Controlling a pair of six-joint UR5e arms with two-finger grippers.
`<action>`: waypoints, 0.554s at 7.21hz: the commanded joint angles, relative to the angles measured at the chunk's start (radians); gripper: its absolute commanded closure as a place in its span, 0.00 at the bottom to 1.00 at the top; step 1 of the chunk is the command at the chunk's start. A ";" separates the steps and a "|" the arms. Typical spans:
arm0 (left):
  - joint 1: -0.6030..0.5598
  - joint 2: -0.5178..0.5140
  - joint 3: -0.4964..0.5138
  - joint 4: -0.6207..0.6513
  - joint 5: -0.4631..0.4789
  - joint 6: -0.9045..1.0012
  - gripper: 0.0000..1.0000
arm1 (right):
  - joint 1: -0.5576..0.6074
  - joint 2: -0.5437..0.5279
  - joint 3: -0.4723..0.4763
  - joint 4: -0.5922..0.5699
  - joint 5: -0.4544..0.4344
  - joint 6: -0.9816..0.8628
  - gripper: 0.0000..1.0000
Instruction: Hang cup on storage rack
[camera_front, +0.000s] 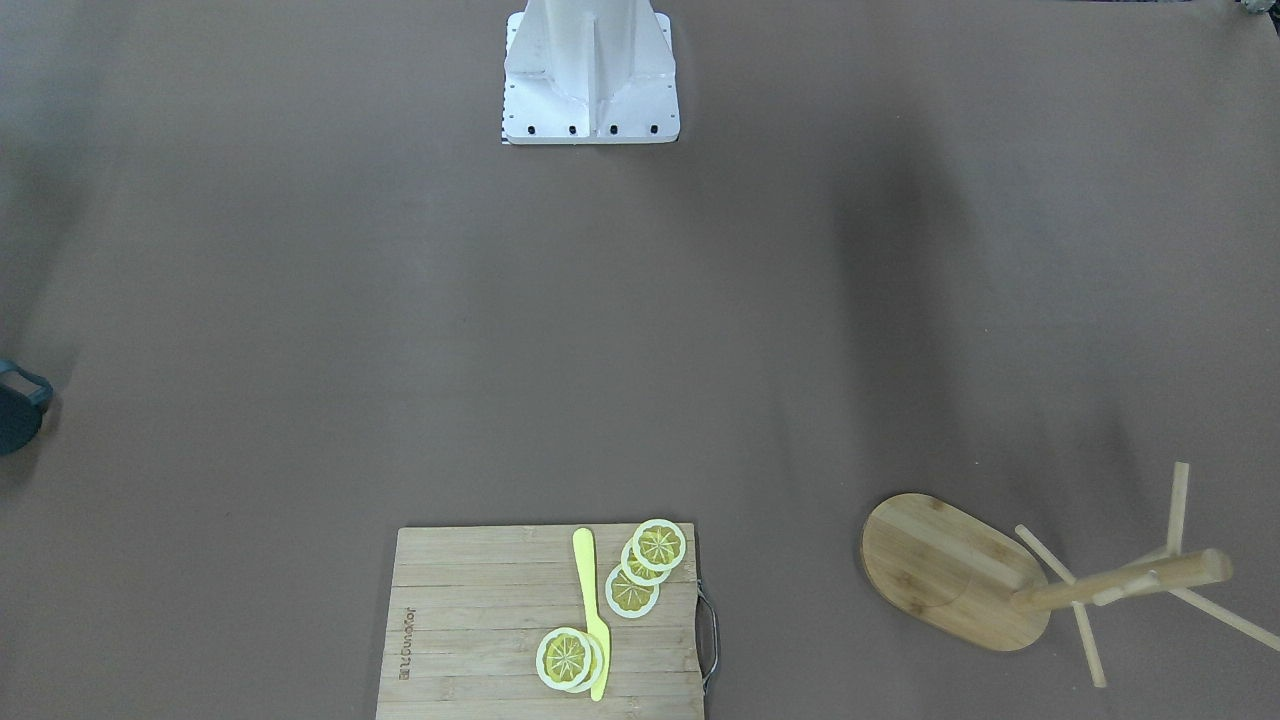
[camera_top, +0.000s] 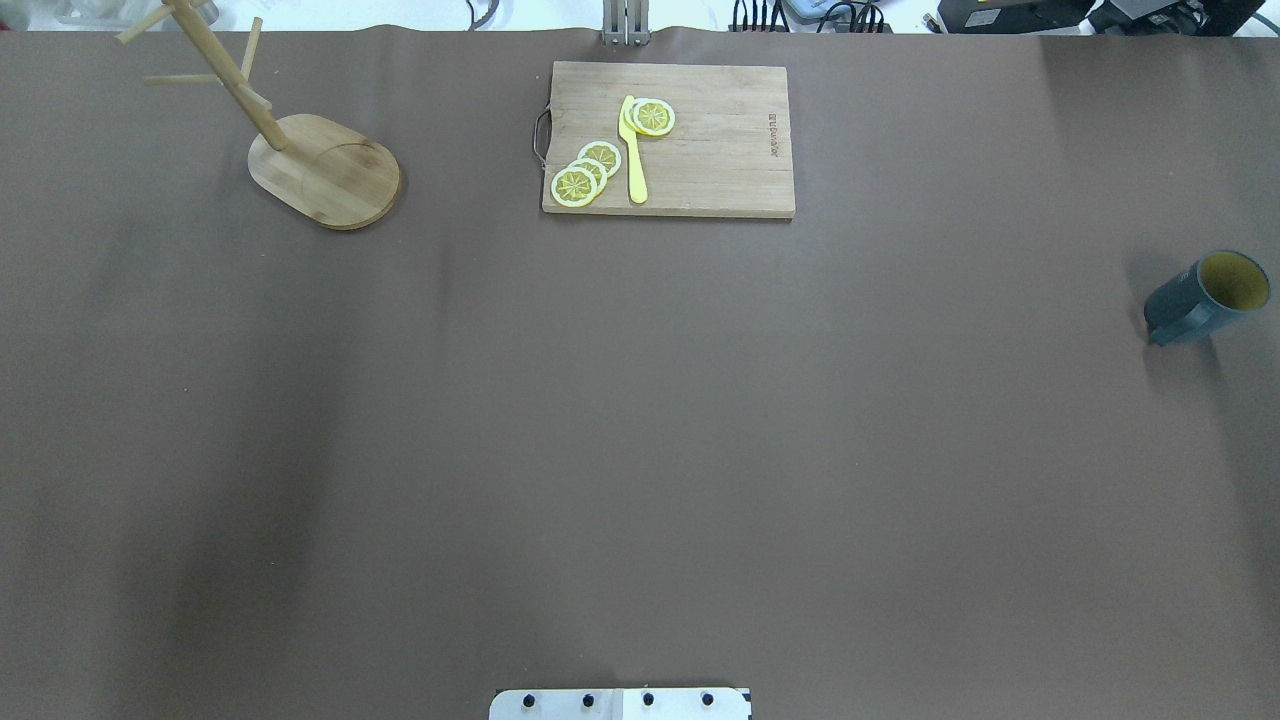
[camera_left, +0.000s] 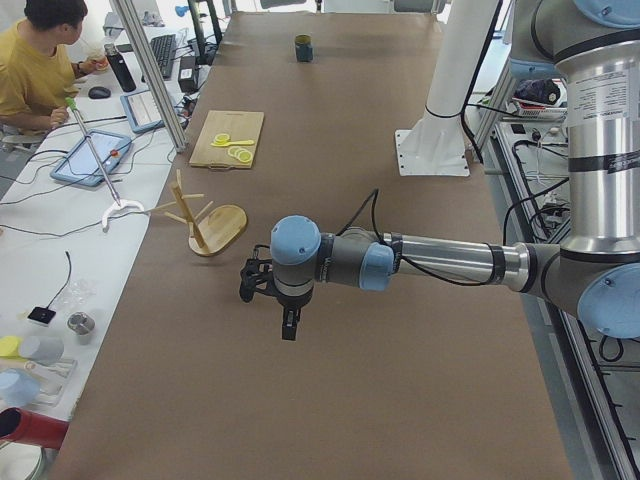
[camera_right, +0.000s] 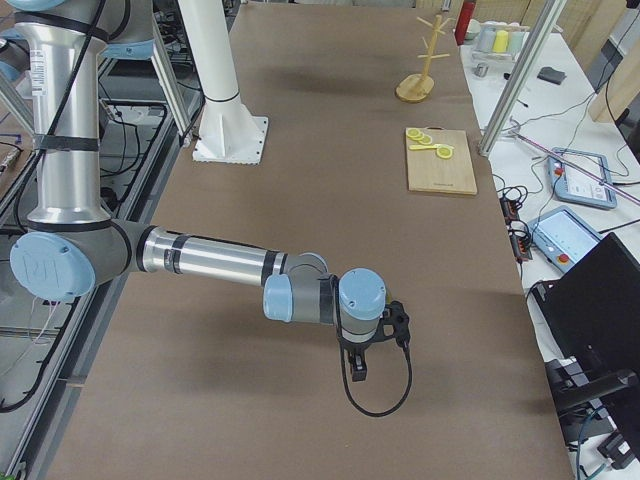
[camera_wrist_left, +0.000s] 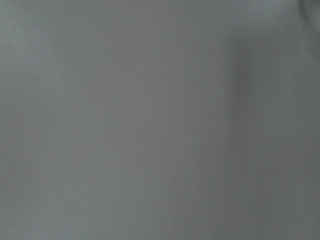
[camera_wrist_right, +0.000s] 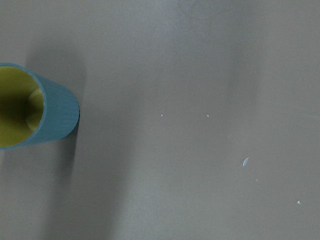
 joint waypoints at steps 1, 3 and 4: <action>0.000 -0.001 -0.005 -0.007 -0.005 0.000 0.01 | -0.001 -0.003 -0.003 -0.001 0.004 0.004 0.00; 0.000 0.003 -0.004 -0.021 -0.008 -0.002 0.01 | -0.001 -0.004 0.007 0.016 0.025 -0.009 0.00; 0.000 0.005 -0.001 -0.057 -0.002 -0.002 0.01 | -0.001 -0.006 0.004 0.029 0.019 0.000 0.00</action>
